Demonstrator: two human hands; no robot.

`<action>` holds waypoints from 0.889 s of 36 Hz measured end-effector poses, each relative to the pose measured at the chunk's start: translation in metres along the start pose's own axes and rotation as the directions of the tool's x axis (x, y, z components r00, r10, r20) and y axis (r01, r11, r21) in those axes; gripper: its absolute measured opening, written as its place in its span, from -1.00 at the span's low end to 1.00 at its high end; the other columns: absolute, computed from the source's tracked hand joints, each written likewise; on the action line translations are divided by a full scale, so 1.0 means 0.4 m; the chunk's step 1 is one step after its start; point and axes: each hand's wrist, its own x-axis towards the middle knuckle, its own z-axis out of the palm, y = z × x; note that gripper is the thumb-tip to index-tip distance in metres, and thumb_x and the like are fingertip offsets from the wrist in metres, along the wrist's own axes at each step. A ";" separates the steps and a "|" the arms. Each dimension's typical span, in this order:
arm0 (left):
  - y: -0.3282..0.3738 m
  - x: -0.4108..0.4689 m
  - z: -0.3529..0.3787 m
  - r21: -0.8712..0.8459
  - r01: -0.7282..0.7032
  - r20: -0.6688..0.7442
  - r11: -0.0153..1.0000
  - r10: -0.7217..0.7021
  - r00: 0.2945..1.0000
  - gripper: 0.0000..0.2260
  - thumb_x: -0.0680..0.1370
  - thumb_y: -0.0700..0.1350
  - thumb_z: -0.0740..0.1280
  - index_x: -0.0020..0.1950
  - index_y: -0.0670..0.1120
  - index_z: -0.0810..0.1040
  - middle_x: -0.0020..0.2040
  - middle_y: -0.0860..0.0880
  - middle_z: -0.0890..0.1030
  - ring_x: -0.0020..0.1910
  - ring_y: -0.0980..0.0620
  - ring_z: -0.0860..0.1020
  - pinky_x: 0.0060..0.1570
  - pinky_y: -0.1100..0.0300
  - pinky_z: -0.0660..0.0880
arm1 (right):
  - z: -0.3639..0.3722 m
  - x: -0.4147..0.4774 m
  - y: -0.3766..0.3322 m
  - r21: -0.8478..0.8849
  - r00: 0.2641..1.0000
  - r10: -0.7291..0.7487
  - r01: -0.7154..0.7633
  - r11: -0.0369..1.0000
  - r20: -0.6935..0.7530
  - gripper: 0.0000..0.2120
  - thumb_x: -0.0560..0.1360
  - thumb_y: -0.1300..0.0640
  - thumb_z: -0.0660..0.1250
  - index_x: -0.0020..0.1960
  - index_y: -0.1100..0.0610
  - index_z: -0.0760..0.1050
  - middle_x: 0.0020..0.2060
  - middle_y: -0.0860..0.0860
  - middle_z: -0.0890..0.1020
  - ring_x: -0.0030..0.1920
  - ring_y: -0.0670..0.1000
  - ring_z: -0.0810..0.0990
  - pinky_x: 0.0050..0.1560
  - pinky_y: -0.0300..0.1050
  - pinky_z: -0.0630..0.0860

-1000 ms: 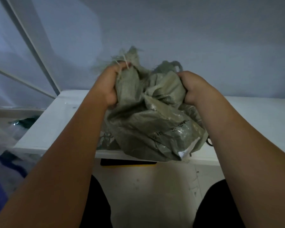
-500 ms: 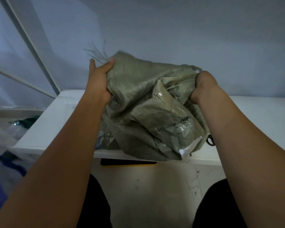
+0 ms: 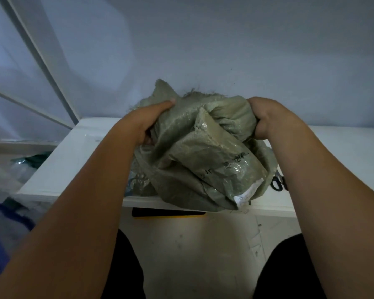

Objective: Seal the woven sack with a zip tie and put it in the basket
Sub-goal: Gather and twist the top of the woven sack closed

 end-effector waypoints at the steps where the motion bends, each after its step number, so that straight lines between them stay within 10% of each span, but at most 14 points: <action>1: 0.000 -0.003 0.003 0.032 -0.008 0.021 0.999 0.007 1.000 -0.54 0.43 0.21 0.48 0.18 -0.05 0.55 0.04 -0.09 0.67 0.02 -0.09 0.64 -0.01 0.04 0.61 | 0.006 0.003 0.000 0.007 1.000 -0.024 0.024 1.000 -0.008 -0.82 0.62 0.05 0.29 -0.01 0.11 0.62 -0.09 0.09 0.72 -0.11 0.09 0.71 -0.15 -0.03 0.68; 6: 0.015 -0.005 -0.005 -0.176 -0.193 -0.068 0.965 0.183 0.981 -0.33 0.26 -0.07 0.57 0.33 -0.19 0.49 0.09 -0.17 0.67 0.02 -0.17 0.67 -0.02 -0.07 0.64 | 0.012 0.016 -0.006 0.064 0.947 -0.283 0.295 0.954 -0.151 -0.69 0.56 0.34 0.16 0.19 0.19 0.59 -0.03 0.15 0.71 -0.04 0.18 0.72 -0.28 -0.04 0.66; 9: 0.021 -0.022 -0.008 -0.460 -0.340 -0.099 0.820 0.332 0.938 -0.80 0.43 -0.36 0.31 0.05 -0.30 0.55 -0.05 -0.19 0.62 -0.04 -0.19 0.65 -0.08 0.00 0.63 | 0.010 -0.003 -0.014 0.154 0.898 -0.392 0.423 0.893 -0.199 -0.56 0.51 0.44 0.11 0.24 0.15 0.56 0.02 0.14 0.71 -0.02 0.14 0.71 -0.16 0.00 0.69; 12: 0.022 -0.047 -0.015 -0.724 -0.312 -0.059 0.616 0.395 0.917 -0.79 0.50 -0.38 0.16 -0.01 -0.26 0.58 -0.09 -0.18 0.67 -0.04 -0.21 0.66 0.03 -0.09 0.61 | 0.010 -0.018 -0.021 0.231 0.869 -0.425 0.481 0.846 -0.252 -0.53 0.49 0.47 0.09 0.22 0.12 0.56 0.04 0.14 0.71 0.00 0.14 0.72 -0.08 0.06 0.70; 17: -0.008 -0.027 -0.029 -0.836 -0.206 -0.044 0.509 0.311 0.949 -0.62 0.57 0.08 0.30 0.26 -0.13 0.60 0.19 -0.17 0.65 0.20 -0.20 0.61 0.25 -0.13 0.49 | 0.011 -0.027 -0.007 0.218 0.991 -0.120 0.129 0.967 -0.051 -0.70 0.54 0.06 0.38 0.23 0.14 0.60 0.05 0.14 0.73 0.08 0.16 0.71 0.00 0.06 0.66; 21: -0.023 -0.008 -0.021 -0.779 -0.180 -0.048 0.601 0.230 0.972 -0.68 0.63 0.00 0.21 0.25 -0.13 0.60 0.06 -0.16 0.71 0.03 -0.15 0.68 0.02 0.02 0.61 | 0.020 -0.023 0.012 0.067 0.998 0.025 -0.029 0.997 0.065 -0.68 0.58 0.10 0.31 0.30 0.15 0.56 0.17 0.09 0.68 0.09 0.12 0.68 0.00 0.05 0.65; 26: -0.011 0.007 -0.040 -0.736 -0.213 -0.084 0.643 0.226 0.971 -0.77 0.55 -0.19 0.29 0.20 -0.14 0.56 -0.03 -0.15 0.67 -0.07 -0.16 0.66 -0.09 0.04 0.64 | 0.022 -0.021 -0.003 0.081 0.992 -0.063 0.072 0.994 -0.109 -0.83 0.60 0.30 0.20 0.09 0.22 0.55 -0.07 0.16 0.66 -0.17 0.12 0.64 -0.25 -0.02 0.59; 32: -0.023 0.002 -0.058 -0.880 -0.082 -0.029 0.468 0.119 0.992 -0.59 0.59 0.07 0.30 0.20 -0.26 0.57 0.09 -0.30 0.66 0.13 -0.26 0.61 0.21 -0.16 0.50 | -0.027 0.021 0.001 0.150 0.948 -0.082 0.134 0.980 -0.308 -0.72 0.52 0.41 0.20 0.08 0.20 0.61 -0.03 0.17 0.71 -0.16 0.12 0.71 -0.36 -0.05 0.64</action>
